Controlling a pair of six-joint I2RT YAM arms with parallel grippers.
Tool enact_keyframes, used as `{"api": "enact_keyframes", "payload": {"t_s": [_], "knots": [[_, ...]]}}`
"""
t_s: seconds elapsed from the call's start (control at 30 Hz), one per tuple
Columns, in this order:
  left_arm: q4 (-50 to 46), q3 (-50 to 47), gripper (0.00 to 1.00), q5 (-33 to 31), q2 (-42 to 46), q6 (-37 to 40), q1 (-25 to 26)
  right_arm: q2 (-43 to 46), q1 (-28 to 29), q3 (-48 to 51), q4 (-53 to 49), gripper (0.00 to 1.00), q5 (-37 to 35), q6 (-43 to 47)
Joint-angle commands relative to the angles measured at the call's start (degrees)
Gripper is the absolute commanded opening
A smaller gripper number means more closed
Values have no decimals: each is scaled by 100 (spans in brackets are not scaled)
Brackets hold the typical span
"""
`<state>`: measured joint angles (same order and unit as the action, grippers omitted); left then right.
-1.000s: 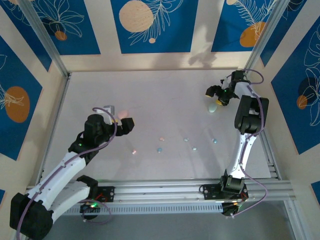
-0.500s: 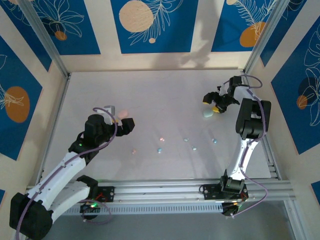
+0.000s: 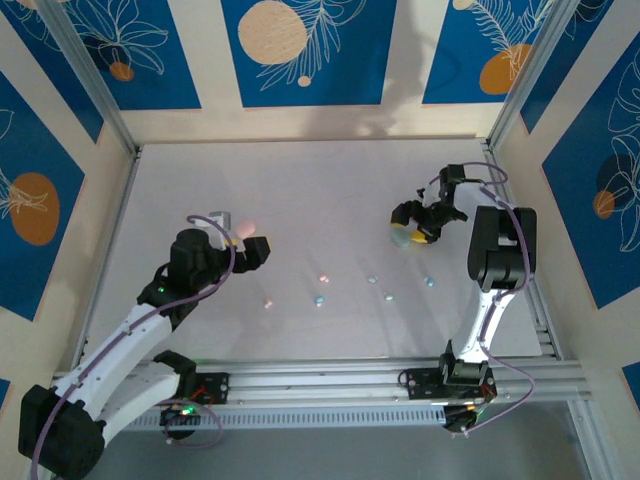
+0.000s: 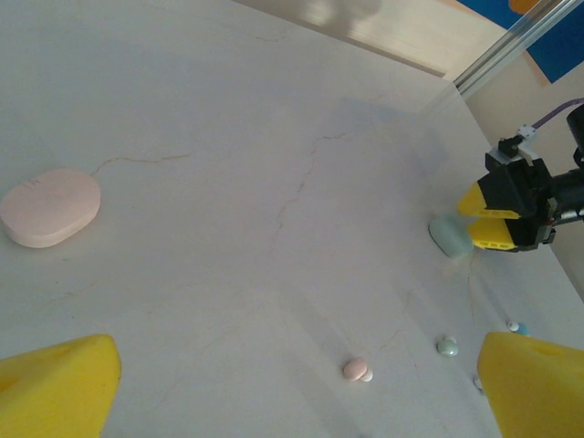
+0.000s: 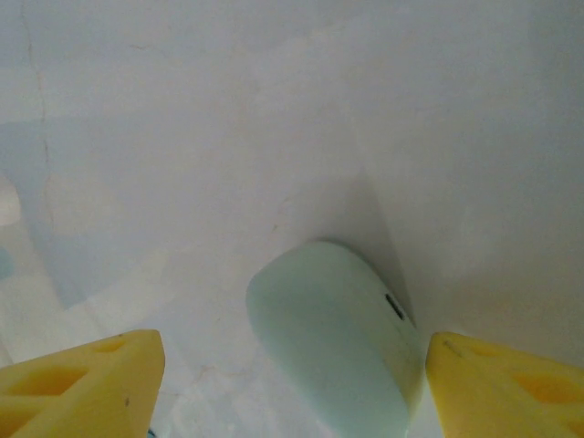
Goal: Insert wireless bluetooth earbuds into charging case
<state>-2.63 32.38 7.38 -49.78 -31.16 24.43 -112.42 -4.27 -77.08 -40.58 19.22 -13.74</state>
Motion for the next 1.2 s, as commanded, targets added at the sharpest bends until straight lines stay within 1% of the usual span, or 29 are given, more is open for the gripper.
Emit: {"api": "enact_keyframes", "payload": {"t_s": [0.0, 0.2, 0.33, 0.43, 0.5, 0.53, 0.67, 0.7, 0.73, 0.77, 0.97, 1.07, 1.17], "knots": [[39, 107, 100, -52, 30, 4, 97, 319, 91, 70, -19, 77, -298, 96], [47, 127, 100, -52, -8, 14, 115, 236, 415, 25, 120, 81, -1085, 596], [44, 113, 100, -70, 1, 24, 124, 222, 655, 65, 121, 81, -1727, 650], [46, 110, 100, -70, -12, 45, 124, 145, 848, 59, 91, 80, -2026, 761], [52, 103, 100, -61, -18, 40, 124, 82, 978, 39, 62, 73, -2265, 857], [62, 112, 100, -53, -23, 44, 124, 49, 1022, 27, 34, 73, -2379, 877], [57, 125, 100, -52, -22, 64, 124, -14, 1164, 60, 38, 71, -2586, 951], [44, 119, 100, -52, -22, 60, 124, -22, 1196, 70, 49, 70, -2652, 960], [45, 124, 100, -52, -19, 59, 124, -25, 1221, 70, 46, 67, -2675, 984], [44, 124, 100, -52, -17, 62, 124, -37, 1240, 70, 37, 66, -2686, 996], [61, 141, 100, -43, -58, 58, 124, -36, 1363, 118, 32, 65, -2892, 1019], [69, 152, 100, -26, -93, 56, 124, -81, 1368, 146, 76, 58, -2915, 1020], [48, 179, 100, -8, -103, 44, 124, -115, 1379, 166, 123, 56, -2960, 1000]]}}
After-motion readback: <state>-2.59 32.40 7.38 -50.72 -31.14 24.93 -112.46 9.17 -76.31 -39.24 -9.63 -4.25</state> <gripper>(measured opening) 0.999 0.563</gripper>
